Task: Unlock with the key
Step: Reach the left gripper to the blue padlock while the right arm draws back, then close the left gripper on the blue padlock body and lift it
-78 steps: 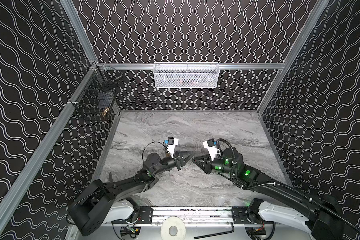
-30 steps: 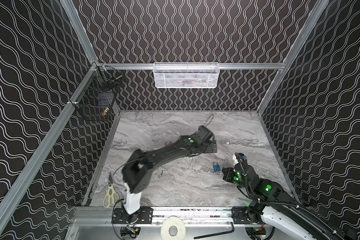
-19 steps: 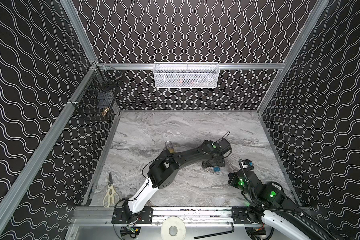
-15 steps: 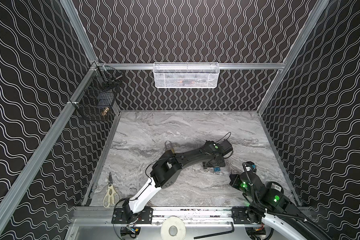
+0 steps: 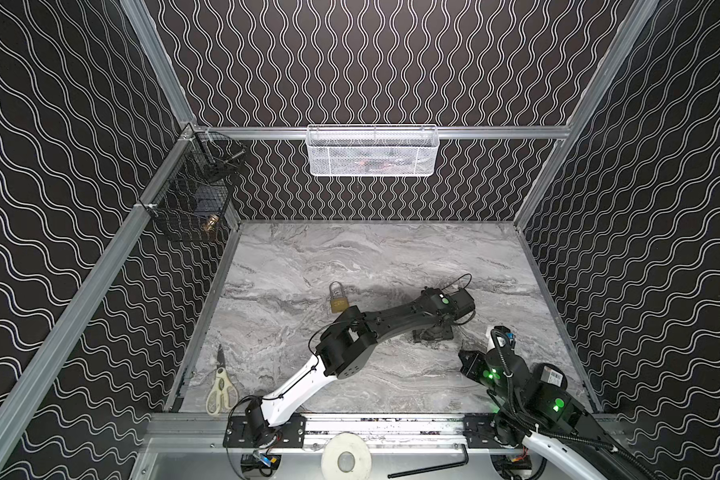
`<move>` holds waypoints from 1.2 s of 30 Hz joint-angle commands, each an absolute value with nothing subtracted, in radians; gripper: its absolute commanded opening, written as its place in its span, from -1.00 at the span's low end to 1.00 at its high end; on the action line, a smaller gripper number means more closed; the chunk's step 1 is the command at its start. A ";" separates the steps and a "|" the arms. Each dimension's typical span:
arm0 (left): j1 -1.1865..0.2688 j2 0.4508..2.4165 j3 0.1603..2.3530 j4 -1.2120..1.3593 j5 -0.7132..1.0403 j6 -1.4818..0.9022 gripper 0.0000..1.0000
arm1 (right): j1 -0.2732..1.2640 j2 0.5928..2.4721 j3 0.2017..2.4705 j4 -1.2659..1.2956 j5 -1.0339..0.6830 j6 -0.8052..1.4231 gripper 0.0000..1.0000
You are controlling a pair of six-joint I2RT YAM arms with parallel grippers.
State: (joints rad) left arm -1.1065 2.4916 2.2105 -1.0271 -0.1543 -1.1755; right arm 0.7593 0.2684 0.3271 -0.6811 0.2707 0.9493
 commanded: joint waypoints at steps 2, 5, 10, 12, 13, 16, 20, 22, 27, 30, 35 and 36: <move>-1.104 2.551 2.289 -1.162 -0.239 -1.185 0.37 | 0.761 0.276 0.330 -0.666 0.262 0.942 -1.00; -1.099 2.584 2.319 -1.215 -0.239 -1.176 0.34 | 0.761 0.272 0.333 -0.666 0.258 0.939 -1.00; -1.085 2.517 2.170 -1.178 -0.242 -1.179 0.29 | 0.761 0.275 0.333 -0.662 0.250 0.932 -1.00; -1.076 2.466 2.096 -1.151 -0.257 -1.178 0.29 | 0.761 0.283 0.333 -0.658 0.241 0.927 -1.00; -1.067 2.441 2.063 -1.140 -0.260 -1.177 0.29 | 0.761 0.284 0.331 -0.656 0.239 0.924 -1.00; -1.045 2.378 1.987 -1.110 -0.262 -1.167 0.28 | 0.762 0.274 0.325 -0.646 0.233 0.919 -1.00; -1.034 2.344 1.955 -1.079 -0.254 -1.148 0.25 | 0.761 0.270 0.316 -0.634 0.227 0.914 -1.00; -1.033 2.345 1.971 -1.074 -0.247 -1.131 0.26 | 0.761 0.282 0.316 -0.631 0.224 0.911 -1.00; -1.035 2.374 2.007 -1.098 -0.202 -1.126 0.30 | 0.761 0.295 0.309 -0.620 0.219 0.906 -1.00; -1.046 2.348 1.984 -1.098 -0.195 -1.136 0.38 | 0.761 0.288 0.305 -0.617 0.218 0.905 -1.00; -1.055 2.215 1.836 -0.977 -0.190 -1.248 0.44 | 0.761 0.298 0.299 -0.600 0.206 0.896 -1.00; -1.058 2.183 1.807 -0.975 -0.209 -1.289 0.46 | 0.761 0.302 0.299 -0.597 0.200 0.892 -1.00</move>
State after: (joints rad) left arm -1.0542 2.2391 1.8477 -1.0100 -0.1833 -1.1866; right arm 0.7589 0.2955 0.2996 -0.6334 0.2157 0.9031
